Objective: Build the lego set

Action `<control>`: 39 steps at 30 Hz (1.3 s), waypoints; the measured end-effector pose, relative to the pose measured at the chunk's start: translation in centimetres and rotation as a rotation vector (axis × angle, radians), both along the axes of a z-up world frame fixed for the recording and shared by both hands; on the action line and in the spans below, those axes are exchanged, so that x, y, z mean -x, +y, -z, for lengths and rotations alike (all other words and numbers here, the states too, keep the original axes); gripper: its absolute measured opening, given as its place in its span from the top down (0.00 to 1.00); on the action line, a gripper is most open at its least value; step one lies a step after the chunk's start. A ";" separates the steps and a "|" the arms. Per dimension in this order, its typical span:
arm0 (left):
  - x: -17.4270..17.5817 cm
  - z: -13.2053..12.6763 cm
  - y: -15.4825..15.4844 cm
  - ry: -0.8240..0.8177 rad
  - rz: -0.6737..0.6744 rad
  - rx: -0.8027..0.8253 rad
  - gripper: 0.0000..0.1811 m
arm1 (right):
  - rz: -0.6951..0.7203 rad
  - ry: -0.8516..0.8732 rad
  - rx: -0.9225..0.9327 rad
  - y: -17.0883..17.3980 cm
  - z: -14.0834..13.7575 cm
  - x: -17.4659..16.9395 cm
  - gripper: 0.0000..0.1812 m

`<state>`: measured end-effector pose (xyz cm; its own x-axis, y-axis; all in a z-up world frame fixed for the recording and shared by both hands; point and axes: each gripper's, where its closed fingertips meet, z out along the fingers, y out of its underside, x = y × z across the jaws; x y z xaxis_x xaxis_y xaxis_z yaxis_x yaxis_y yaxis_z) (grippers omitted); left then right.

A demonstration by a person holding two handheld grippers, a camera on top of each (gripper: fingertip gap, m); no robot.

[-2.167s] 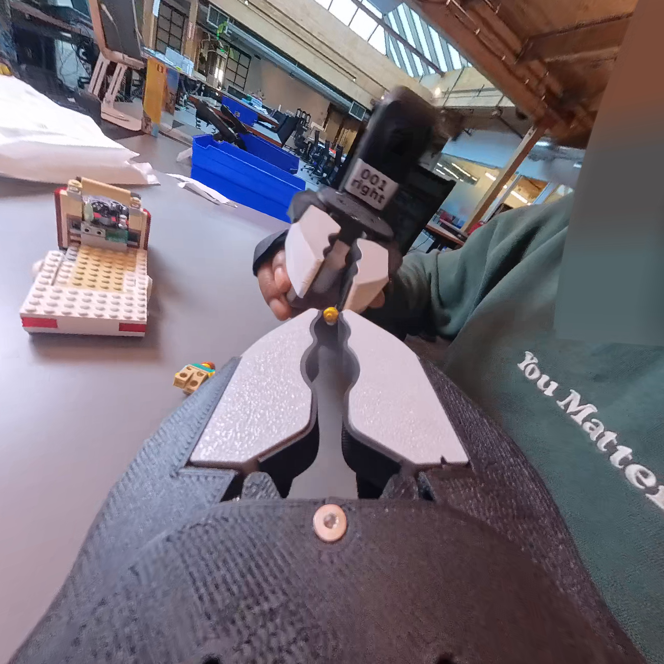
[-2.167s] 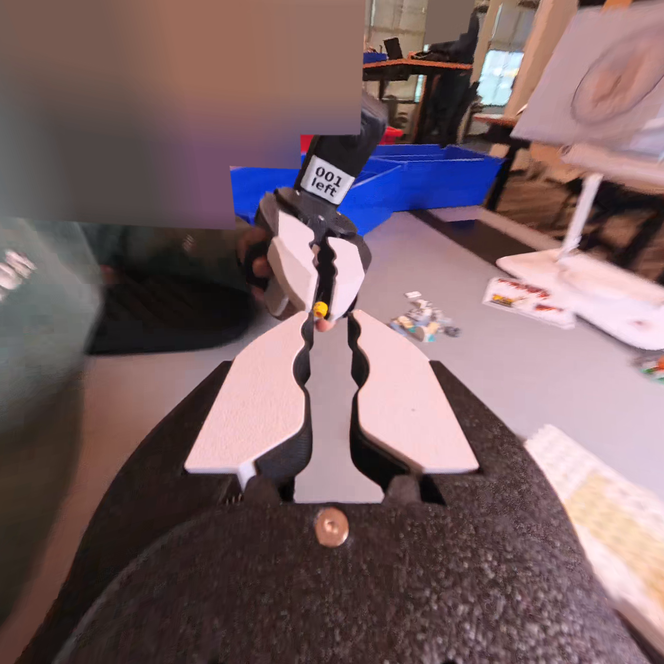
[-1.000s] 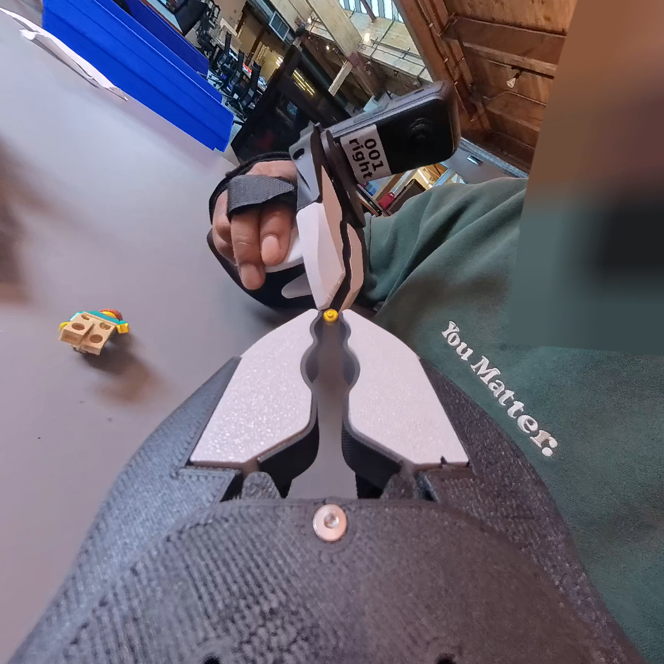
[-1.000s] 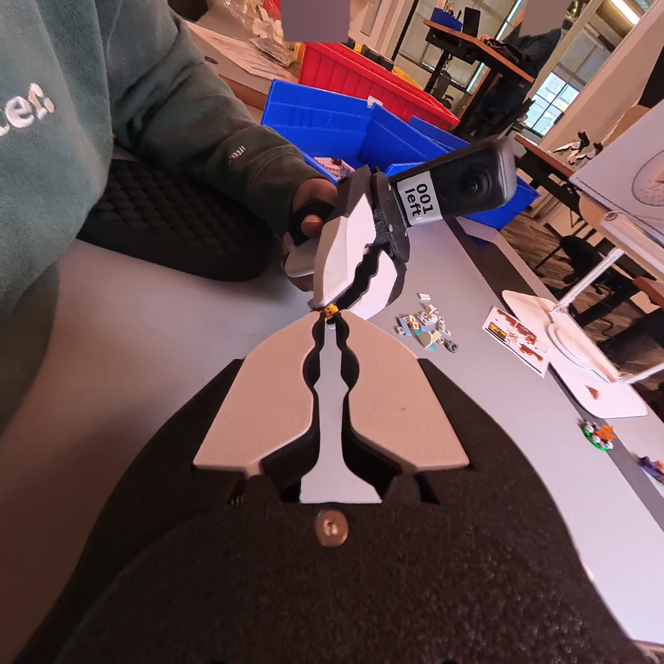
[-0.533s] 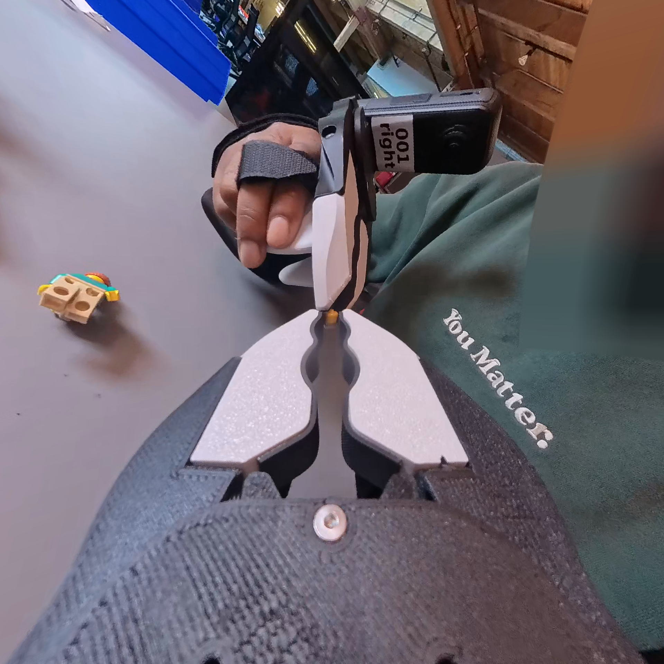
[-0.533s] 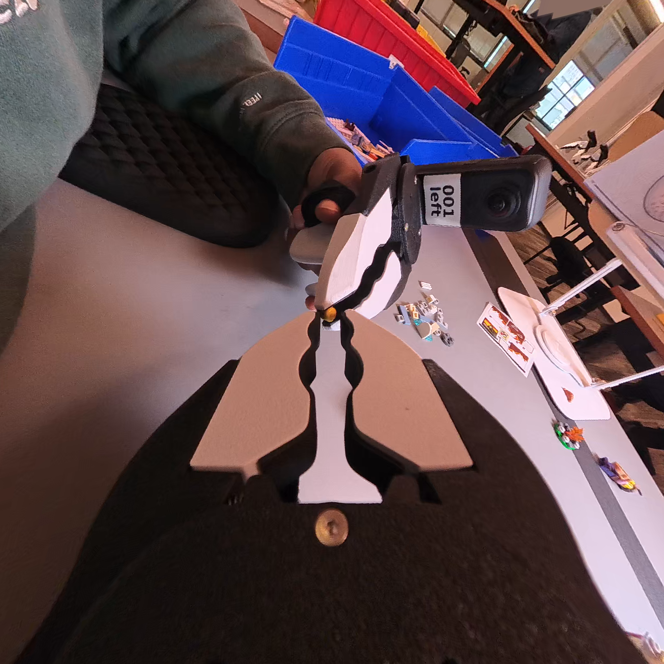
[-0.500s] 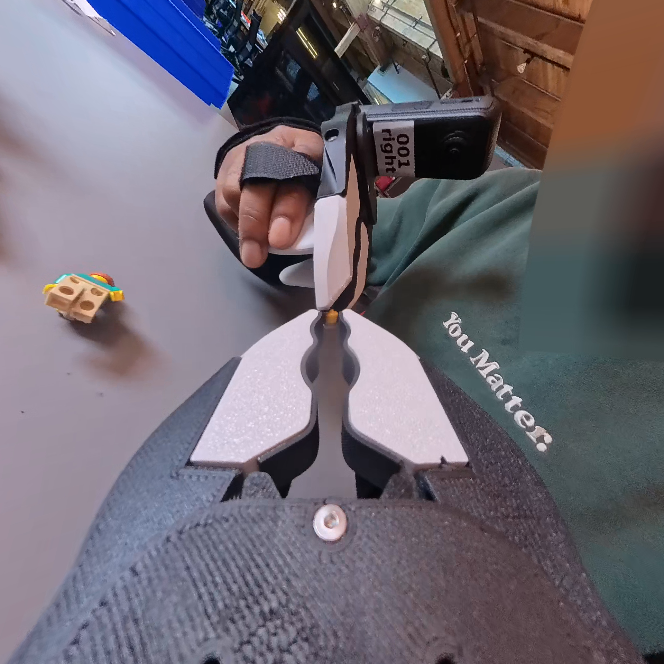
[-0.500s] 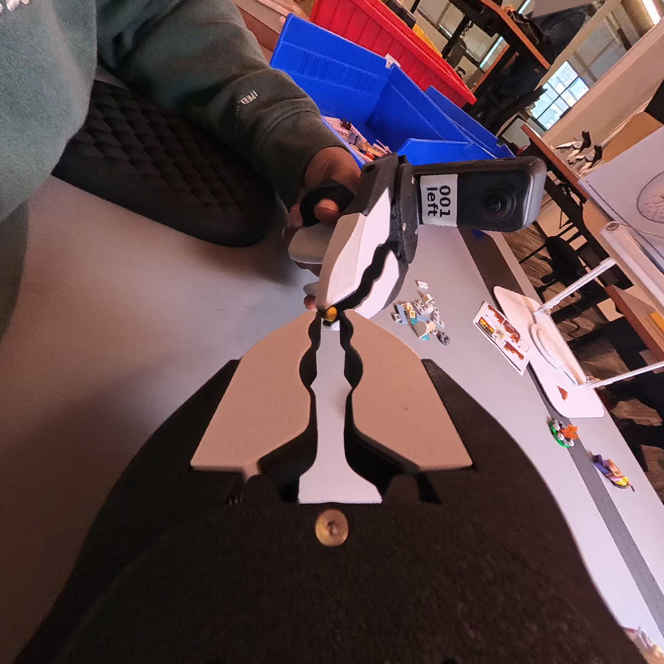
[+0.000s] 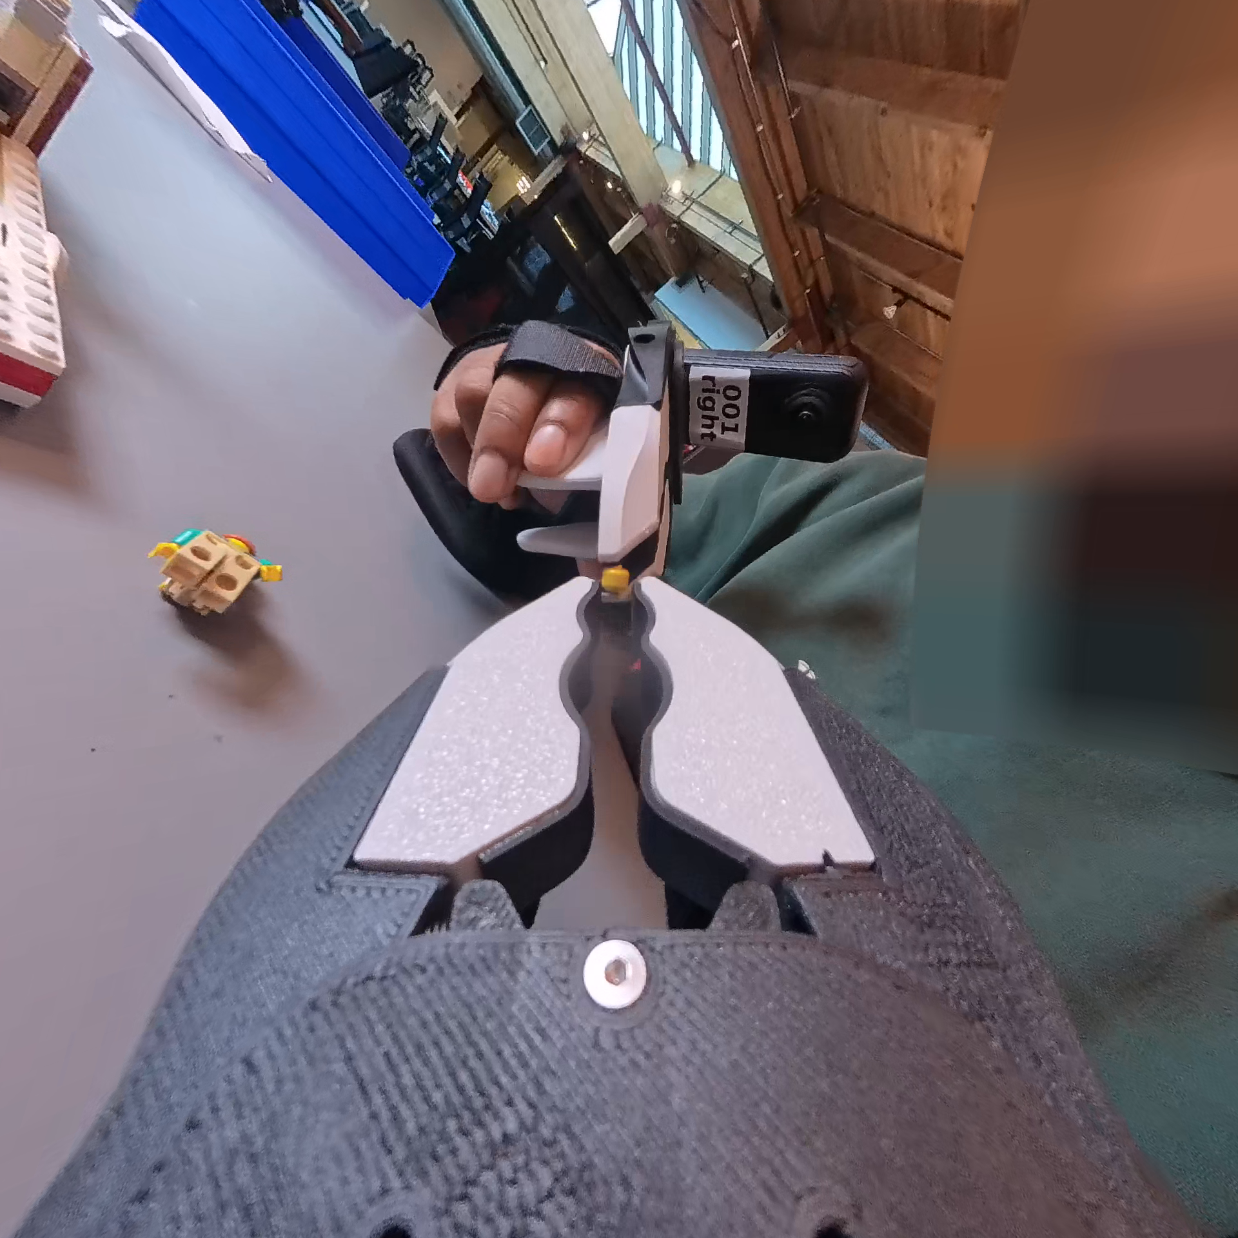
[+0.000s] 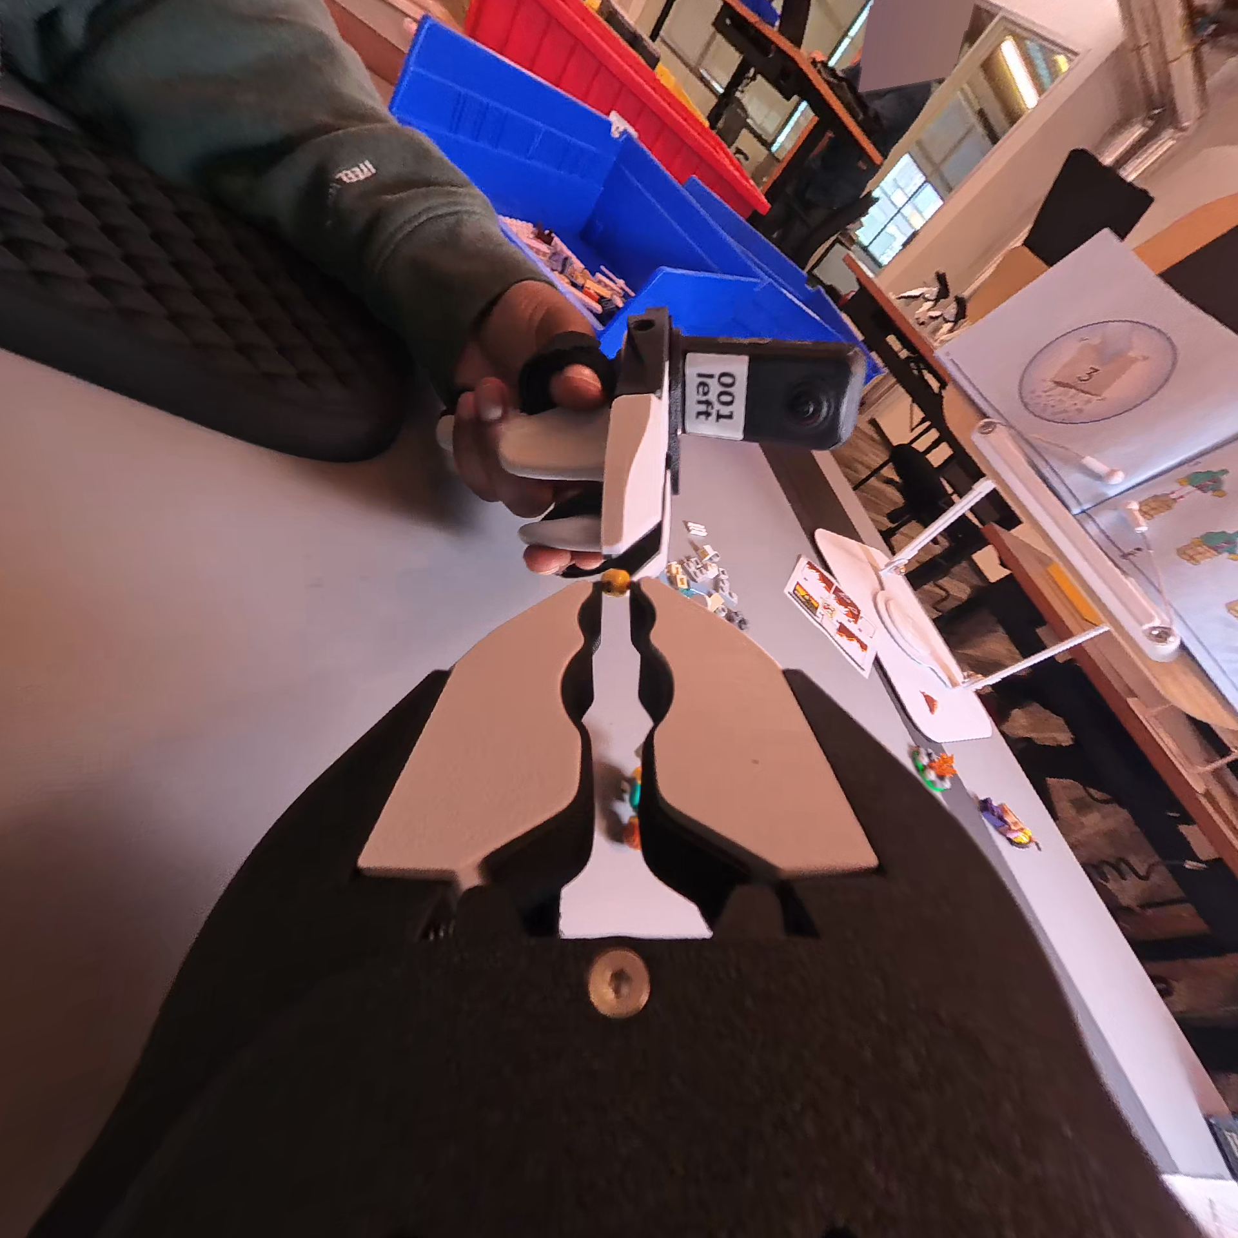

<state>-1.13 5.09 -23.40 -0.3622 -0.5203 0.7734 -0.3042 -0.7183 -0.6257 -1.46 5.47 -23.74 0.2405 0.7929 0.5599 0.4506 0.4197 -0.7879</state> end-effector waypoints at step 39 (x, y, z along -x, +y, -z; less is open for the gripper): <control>-0.6 0.3 0.9 0.016 -0.093 -0.007 0.93 | 0.089 0.007 -0.031 1.3 0.1 -0.2 0.96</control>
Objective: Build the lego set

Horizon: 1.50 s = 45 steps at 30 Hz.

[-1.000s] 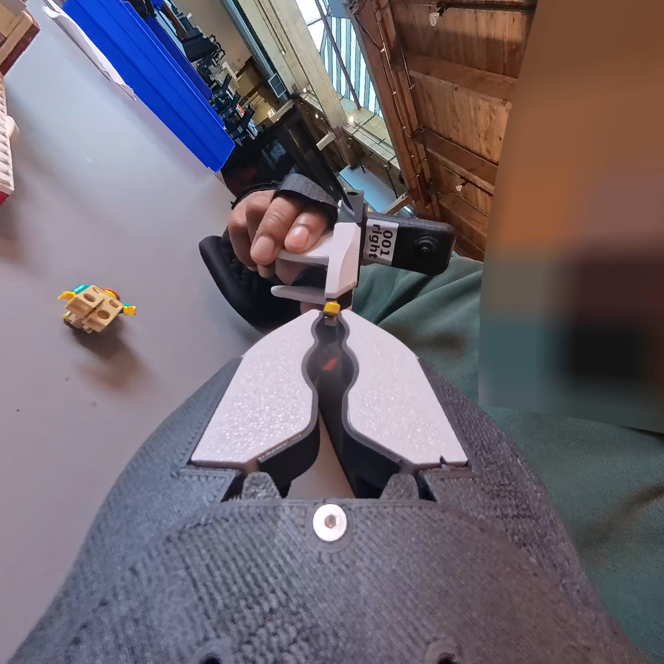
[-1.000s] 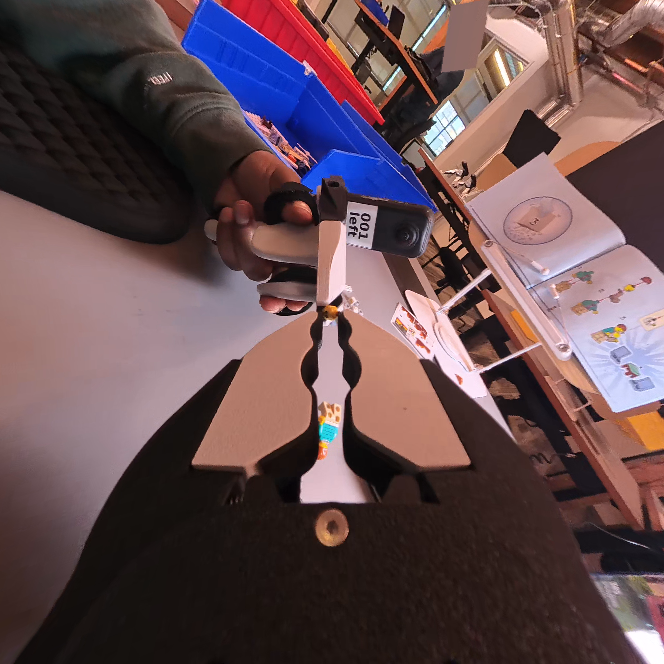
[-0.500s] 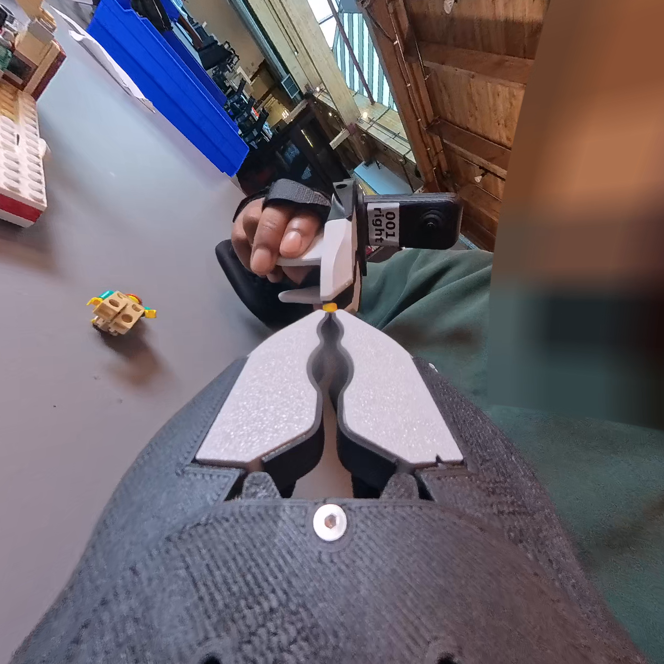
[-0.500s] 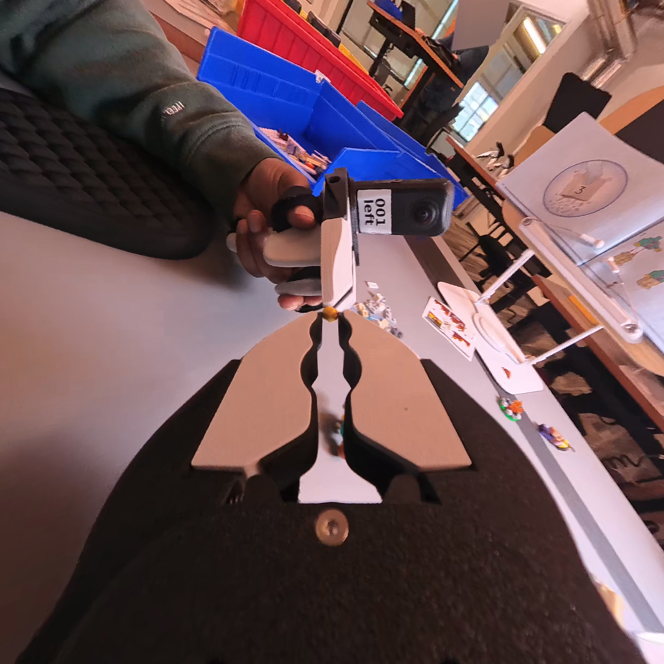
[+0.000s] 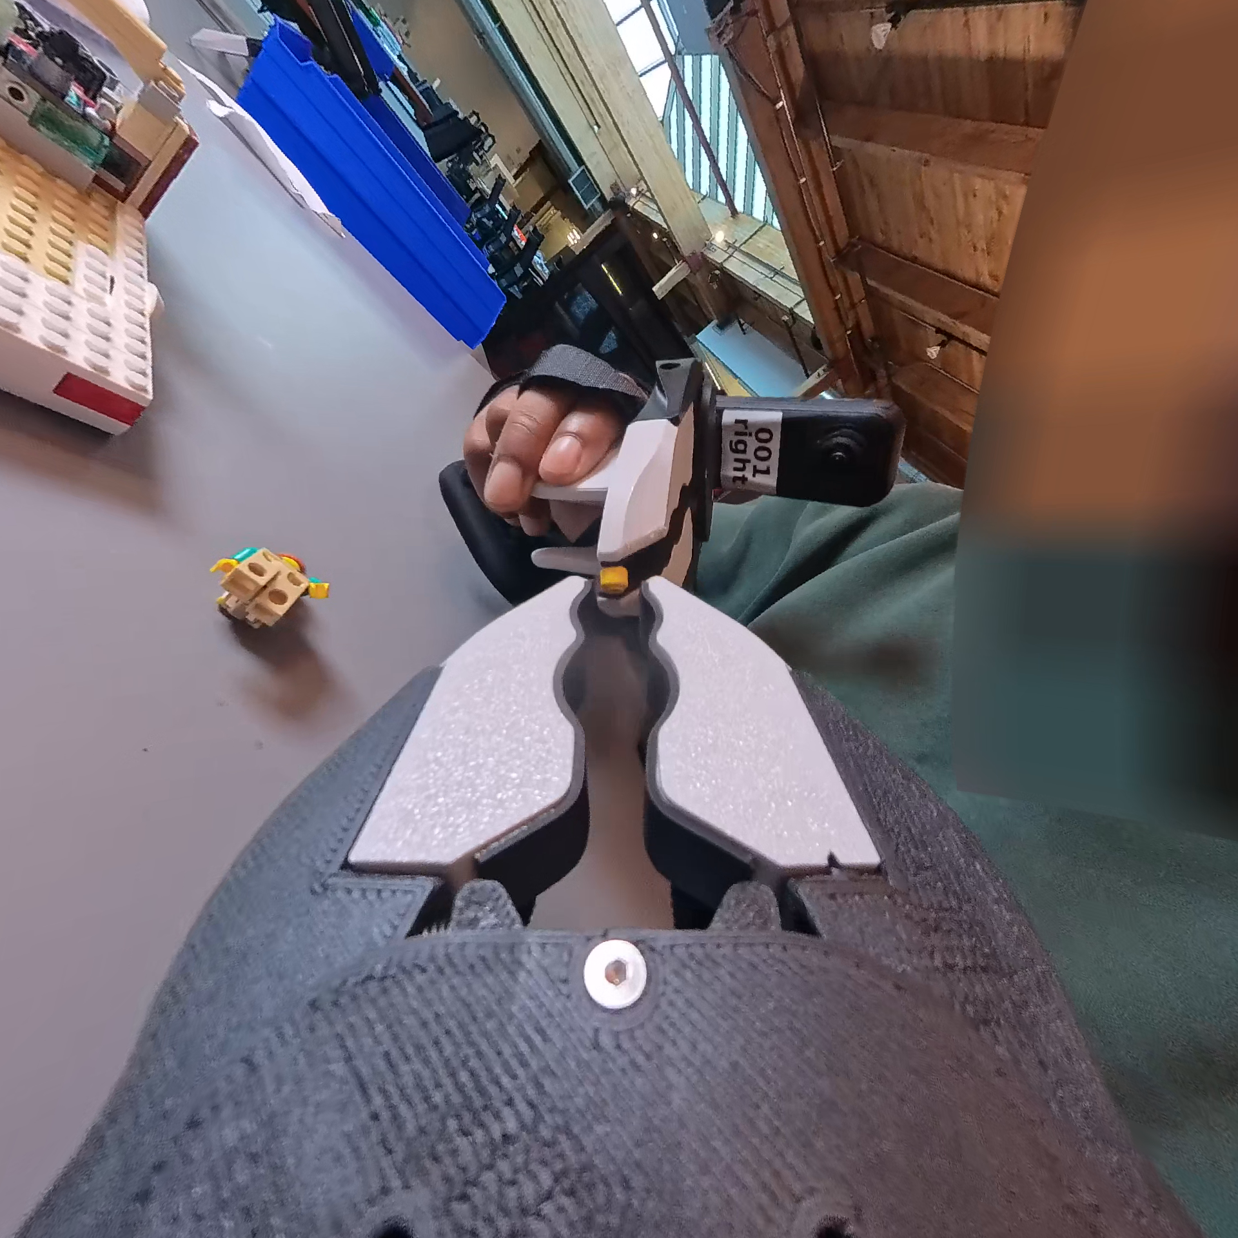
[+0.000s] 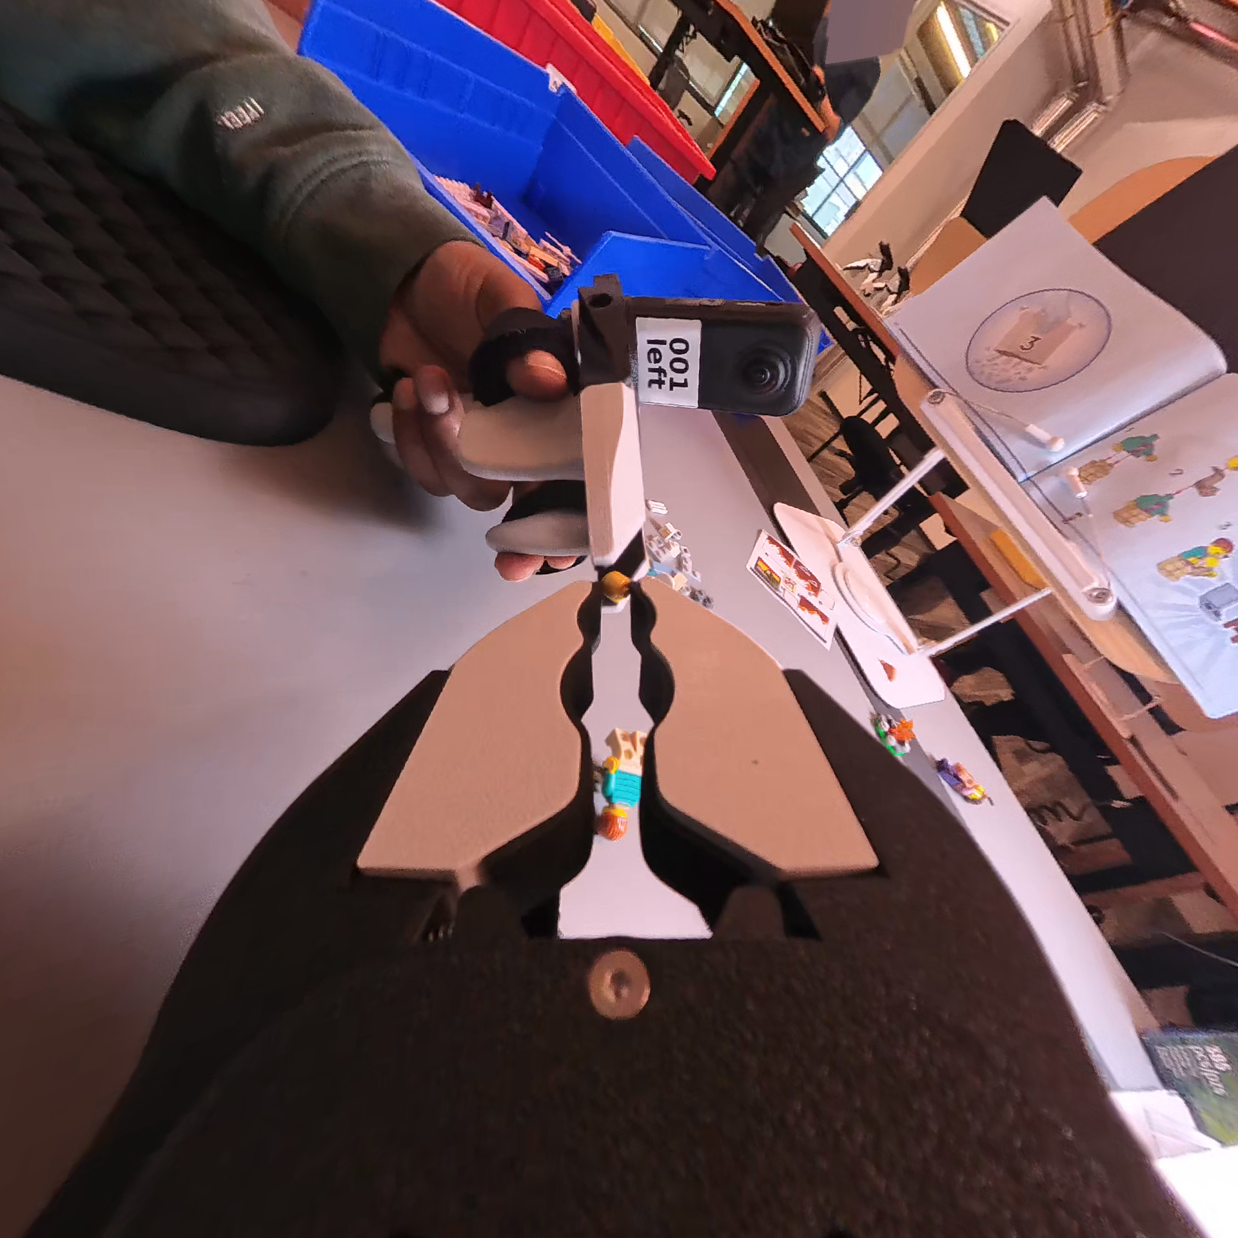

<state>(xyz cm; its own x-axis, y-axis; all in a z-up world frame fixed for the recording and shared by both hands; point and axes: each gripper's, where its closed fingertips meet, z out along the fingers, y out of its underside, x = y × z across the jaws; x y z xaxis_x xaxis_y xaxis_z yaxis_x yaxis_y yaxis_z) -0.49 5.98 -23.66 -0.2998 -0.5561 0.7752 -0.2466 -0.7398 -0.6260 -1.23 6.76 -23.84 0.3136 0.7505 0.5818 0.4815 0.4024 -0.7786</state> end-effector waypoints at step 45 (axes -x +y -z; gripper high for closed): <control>0.2 2.4 -1.0 0.161 0.098 -0.235 0.92 | -0.182 -0.085 0.262 -2.0 2.1 -0.4 0.96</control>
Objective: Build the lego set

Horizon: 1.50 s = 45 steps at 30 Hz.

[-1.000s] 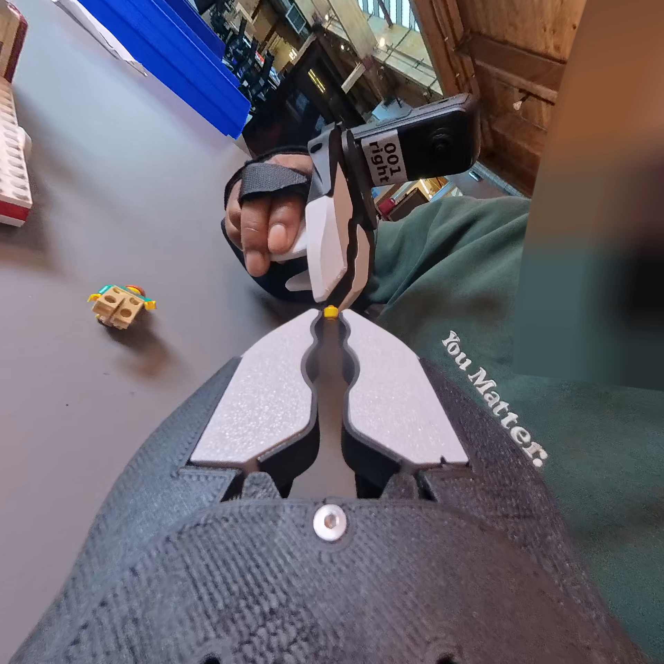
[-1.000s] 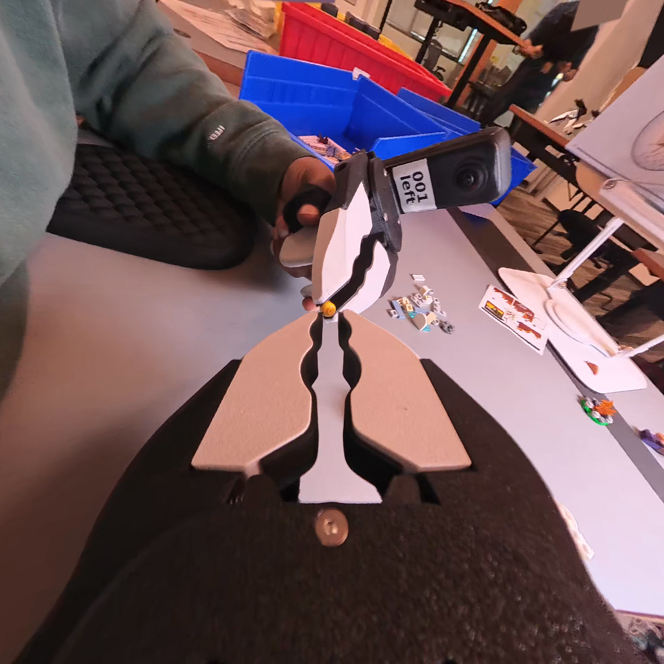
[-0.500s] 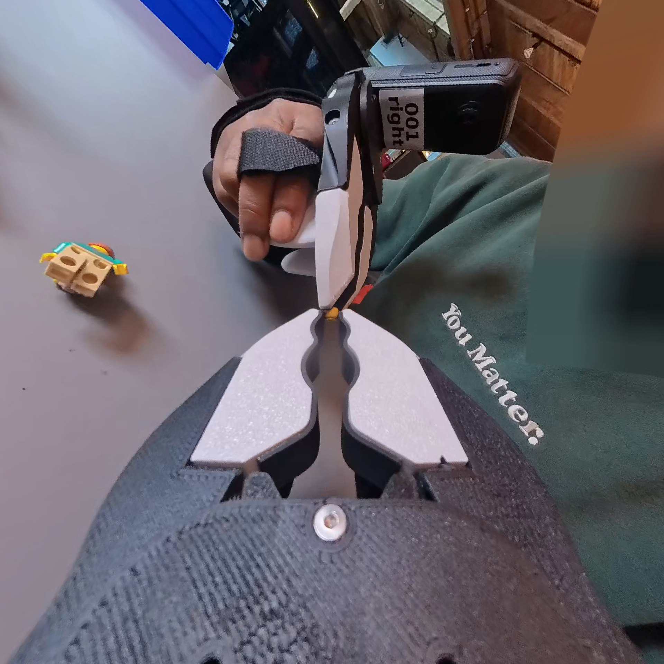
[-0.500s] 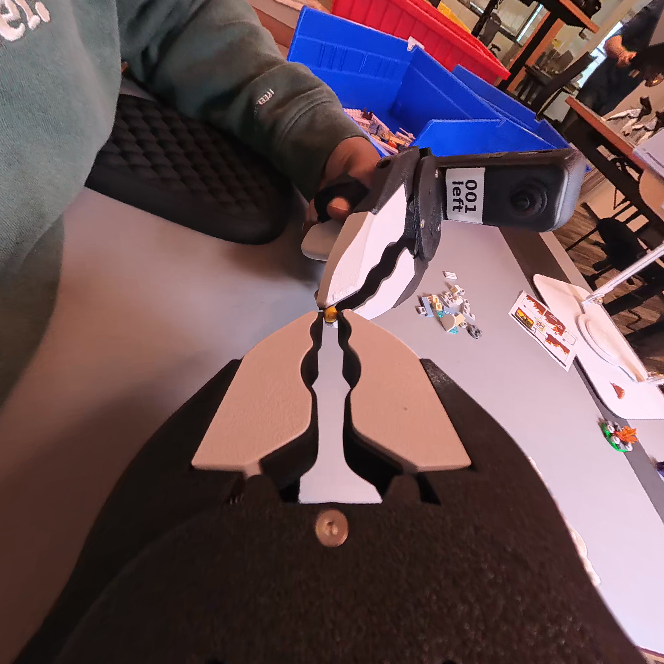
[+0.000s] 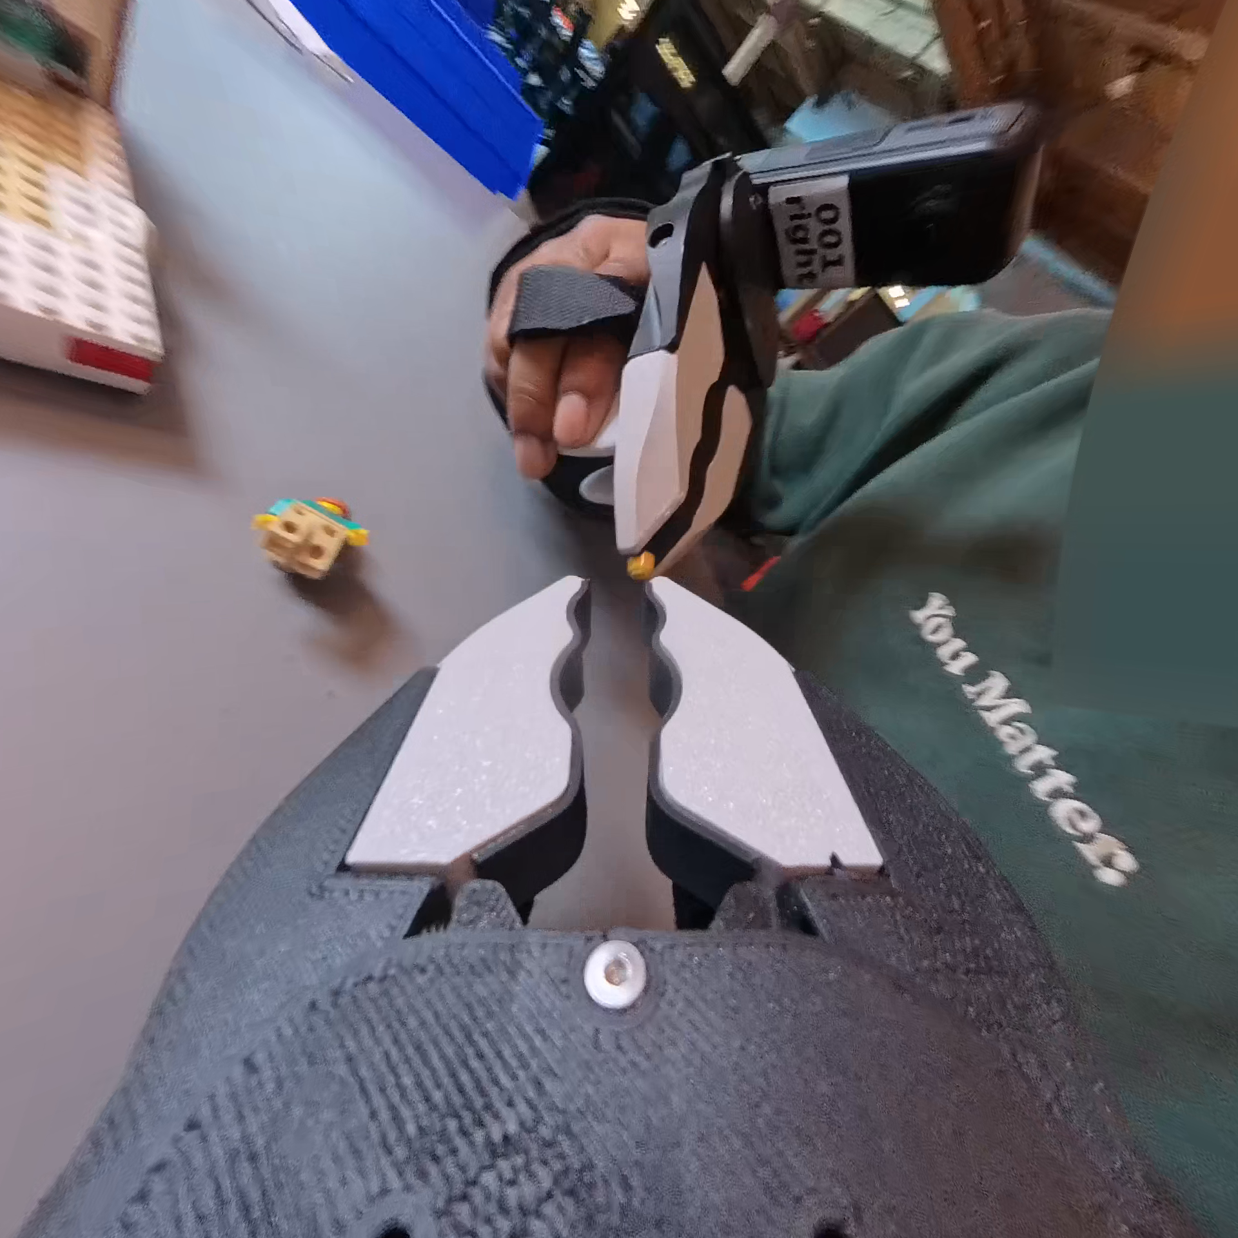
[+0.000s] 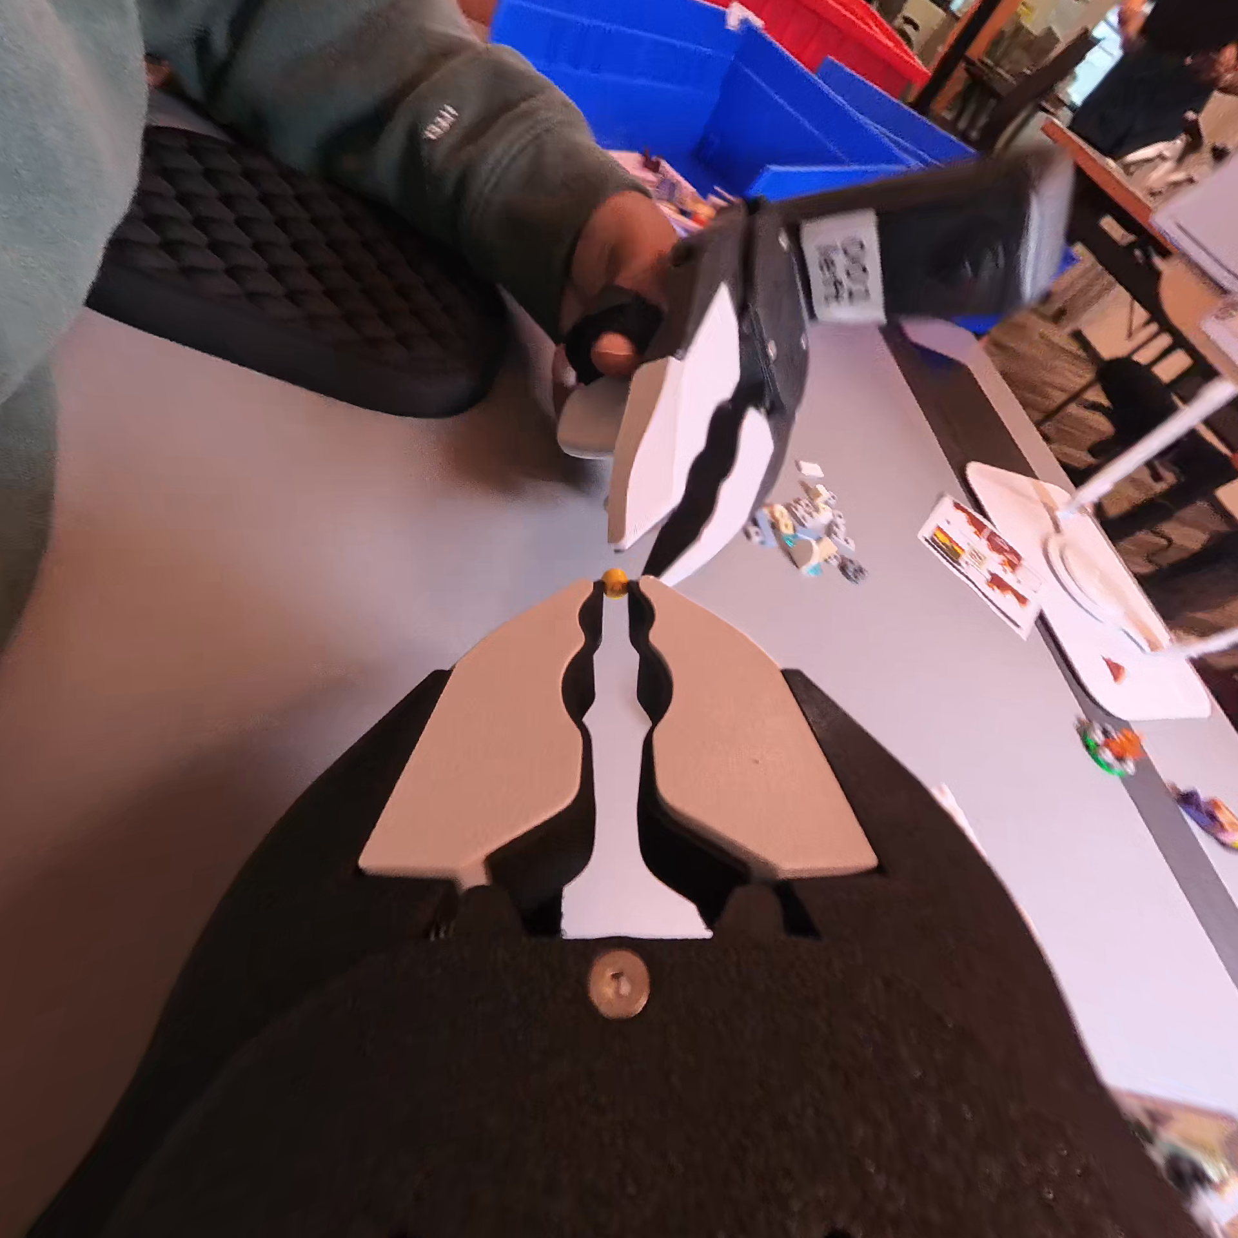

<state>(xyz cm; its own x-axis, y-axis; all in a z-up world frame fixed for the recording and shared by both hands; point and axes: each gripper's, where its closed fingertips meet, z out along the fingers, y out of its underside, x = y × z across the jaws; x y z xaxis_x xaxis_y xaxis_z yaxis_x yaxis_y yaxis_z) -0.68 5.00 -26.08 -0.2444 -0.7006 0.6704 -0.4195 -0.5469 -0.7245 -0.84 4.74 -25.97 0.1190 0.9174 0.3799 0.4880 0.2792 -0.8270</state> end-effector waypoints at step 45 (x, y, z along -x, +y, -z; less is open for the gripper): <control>-2.3 -4.5 1.9 -0.189 -0.038 0.233 0.89 | 0.080 0.237 0.228 2.6 -5.2 -2.3 0.96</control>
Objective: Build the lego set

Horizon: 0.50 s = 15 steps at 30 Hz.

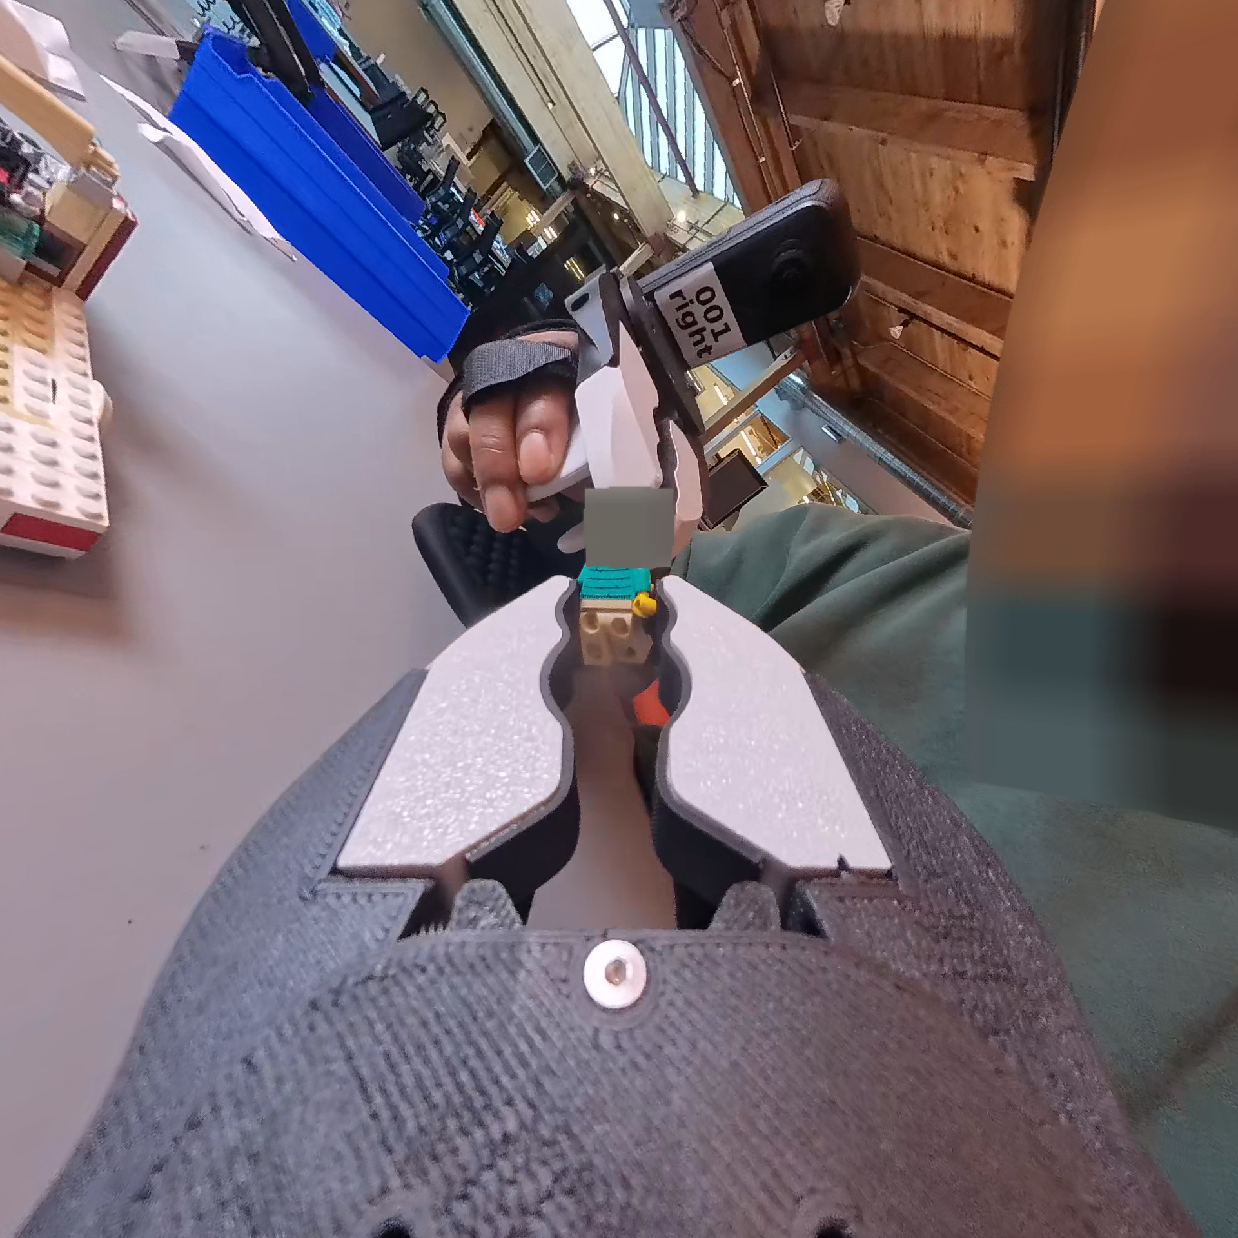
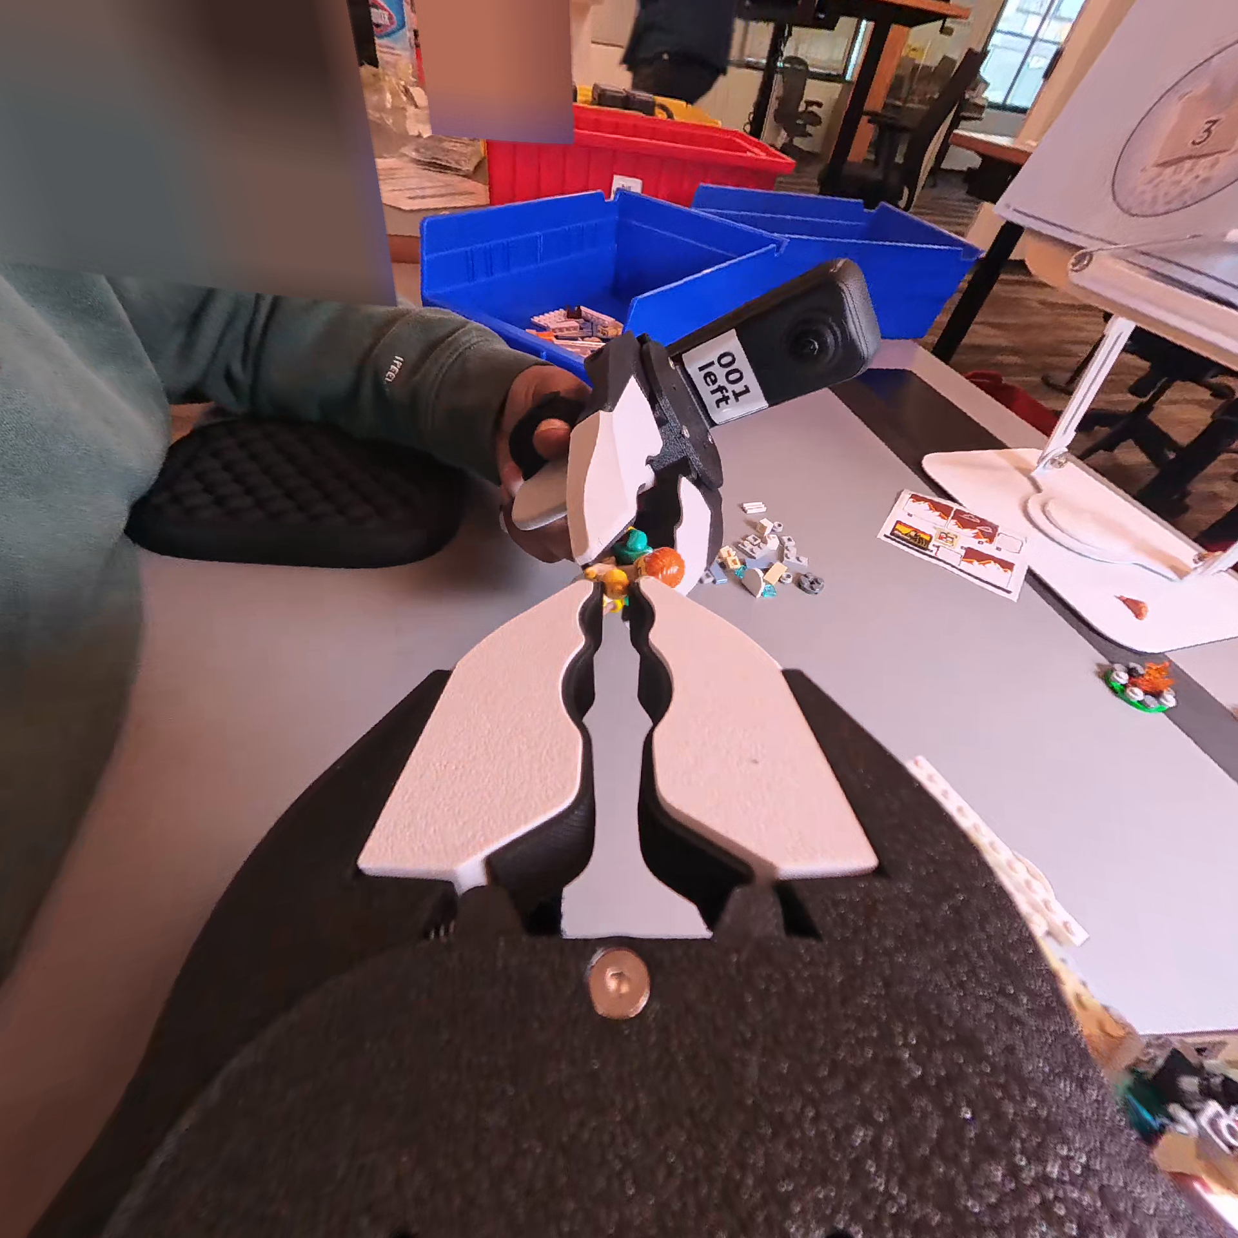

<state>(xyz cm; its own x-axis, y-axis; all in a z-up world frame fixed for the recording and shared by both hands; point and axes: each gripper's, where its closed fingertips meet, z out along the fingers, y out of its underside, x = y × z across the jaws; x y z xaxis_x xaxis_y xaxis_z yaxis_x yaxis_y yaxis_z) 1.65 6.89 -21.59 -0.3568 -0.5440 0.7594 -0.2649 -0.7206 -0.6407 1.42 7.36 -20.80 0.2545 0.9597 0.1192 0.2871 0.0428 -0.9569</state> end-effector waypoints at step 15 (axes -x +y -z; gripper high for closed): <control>-0.4 1.7 0.5 0.095 -0.079 -0.176 0.89 | 0.011 -0.045 0.163 0.5 2.1 -0.3 0.96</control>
